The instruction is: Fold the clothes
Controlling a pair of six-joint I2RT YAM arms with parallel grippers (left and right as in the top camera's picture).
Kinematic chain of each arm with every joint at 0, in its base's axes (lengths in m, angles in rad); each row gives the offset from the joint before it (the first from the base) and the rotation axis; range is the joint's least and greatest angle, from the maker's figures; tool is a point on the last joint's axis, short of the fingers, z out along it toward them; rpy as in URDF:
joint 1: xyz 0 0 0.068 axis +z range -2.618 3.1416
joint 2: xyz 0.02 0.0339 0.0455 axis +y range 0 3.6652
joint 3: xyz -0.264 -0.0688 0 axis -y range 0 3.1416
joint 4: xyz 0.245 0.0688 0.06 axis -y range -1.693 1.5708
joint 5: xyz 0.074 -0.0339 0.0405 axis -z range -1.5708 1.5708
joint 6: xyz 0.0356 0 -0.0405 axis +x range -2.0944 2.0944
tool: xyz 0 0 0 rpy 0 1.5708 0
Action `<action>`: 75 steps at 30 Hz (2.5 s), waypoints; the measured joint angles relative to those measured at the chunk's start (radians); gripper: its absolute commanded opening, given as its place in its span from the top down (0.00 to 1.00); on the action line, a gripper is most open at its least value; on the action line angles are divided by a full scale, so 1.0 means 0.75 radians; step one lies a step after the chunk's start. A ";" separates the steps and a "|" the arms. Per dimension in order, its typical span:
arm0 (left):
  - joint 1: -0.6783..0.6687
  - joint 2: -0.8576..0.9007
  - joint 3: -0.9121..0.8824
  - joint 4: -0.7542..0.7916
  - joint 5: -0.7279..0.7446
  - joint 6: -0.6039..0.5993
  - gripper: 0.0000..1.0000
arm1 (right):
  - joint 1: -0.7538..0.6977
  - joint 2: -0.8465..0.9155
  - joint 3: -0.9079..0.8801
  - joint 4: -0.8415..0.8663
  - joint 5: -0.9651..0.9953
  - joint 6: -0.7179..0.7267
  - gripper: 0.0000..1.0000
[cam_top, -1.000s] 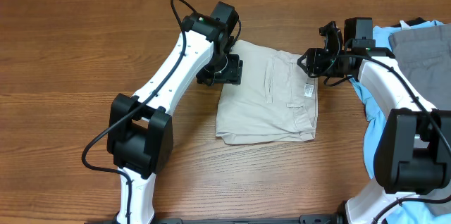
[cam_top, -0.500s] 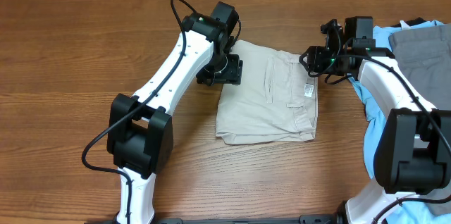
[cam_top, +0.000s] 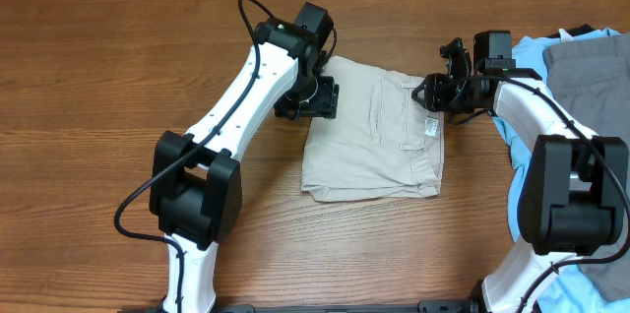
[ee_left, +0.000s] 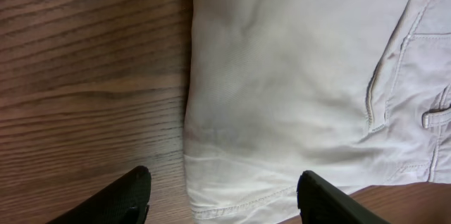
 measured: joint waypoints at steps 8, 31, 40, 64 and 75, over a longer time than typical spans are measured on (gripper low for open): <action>0.000 0.000 0.000 -0.001 0.000 0.000 0.30 | -0.003 0.000 -0.001 -0.010 -0.057 0.002 0.96; 0.000 0.000 0.000 -0.005 0.000 0.000 0.32 | -0.106 -0.001 0.024 -0.156 0.071 0.035 0.67; -0.011 -0.060 0.000 0.112 0.060 -0.002 0.68 | -0.218 -0.148 0.237 -0.582 -0.014 0.117 0.94; -0.202 0.254 -0.015 0.856 0.269 -0.127 0.96 | -0.142 -0.292 -0.645 -0.113 -0.249 0.312 0.96; -0.185 0.340 0.035 0.873 0.375 -0.084 0.86 | -0.148 -0.334 -0.685 -0.145 -0.279 0.418 0.96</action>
